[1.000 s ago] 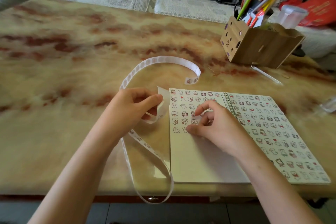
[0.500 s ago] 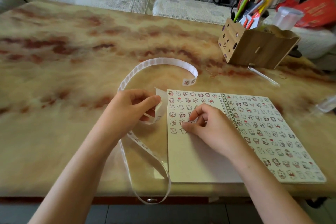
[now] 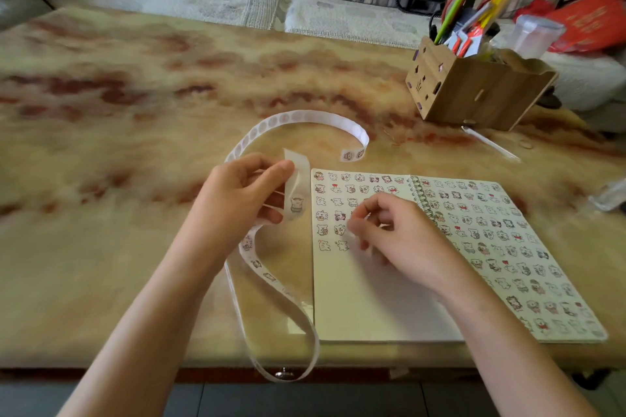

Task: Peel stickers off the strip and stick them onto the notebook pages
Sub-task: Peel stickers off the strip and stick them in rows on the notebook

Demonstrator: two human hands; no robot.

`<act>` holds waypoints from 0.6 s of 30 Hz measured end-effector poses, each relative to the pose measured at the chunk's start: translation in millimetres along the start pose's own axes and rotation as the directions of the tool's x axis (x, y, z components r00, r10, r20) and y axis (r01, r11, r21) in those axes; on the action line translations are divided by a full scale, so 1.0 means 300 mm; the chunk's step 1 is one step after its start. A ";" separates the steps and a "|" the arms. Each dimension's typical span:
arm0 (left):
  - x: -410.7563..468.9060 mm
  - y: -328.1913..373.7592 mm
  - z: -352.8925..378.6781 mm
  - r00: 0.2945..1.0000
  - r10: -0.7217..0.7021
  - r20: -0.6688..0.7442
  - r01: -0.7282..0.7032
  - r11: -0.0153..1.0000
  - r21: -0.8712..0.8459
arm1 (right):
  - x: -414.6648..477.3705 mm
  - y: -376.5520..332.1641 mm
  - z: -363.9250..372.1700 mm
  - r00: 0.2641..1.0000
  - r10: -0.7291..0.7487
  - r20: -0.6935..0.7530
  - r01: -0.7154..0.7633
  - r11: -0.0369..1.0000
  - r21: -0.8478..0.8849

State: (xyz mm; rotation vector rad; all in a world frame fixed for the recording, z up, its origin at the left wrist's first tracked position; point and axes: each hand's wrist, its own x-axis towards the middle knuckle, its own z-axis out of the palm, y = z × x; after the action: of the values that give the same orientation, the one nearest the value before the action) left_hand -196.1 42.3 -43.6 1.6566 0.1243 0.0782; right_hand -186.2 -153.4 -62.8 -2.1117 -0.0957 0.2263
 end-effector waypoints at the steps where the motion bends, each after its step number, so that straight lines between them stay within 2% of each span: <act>1: -0.001 0.001 0.001 1.000 0.010 -0.015 -0.010 1.000 -0.017 | -0.009 -0.018 0.004 0.999 -0.033 -0.008 0.033 0.995 0.096; 3: -0.003 0.005 0.005 0.999 0.031 -0.041 -0.033 0.999 -0.043 | -0.028 -0.056 0.018 0.989 -0.139 -0.049 0.146 0.964 0.221; 6: -0.012 0.017 0.012 0.996 0.074 -0.051 -0.078 0.994 -0.073 | -0.056 -0.098 0.051 0.965 -0.235 -0.117 0.261 0.915 0.309; 12: -0.032 0.026 0.040 0.982 0.175 -0.066 -0.180 0.981 -0.073 | -0.069 -0.135 0.079 0.947 -0.257 -0.192 0.314 0.859 0.404; 18: -0.031 0.019 0.052 0.973 0.215 -0.079 -0.218 0.975 -0.040 | -0.064 -0.137 0.082 0.959 -0.236 -0.155 0.282 0.823 0.494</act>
State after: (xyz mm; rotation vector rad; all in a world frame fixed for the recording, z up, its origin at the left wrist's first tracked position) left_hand -203.3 25.3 -39.2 1.6141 -0.0027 0.3069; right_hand -209.0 -114.5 -38.0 -1.5487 -0.2435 -0.0099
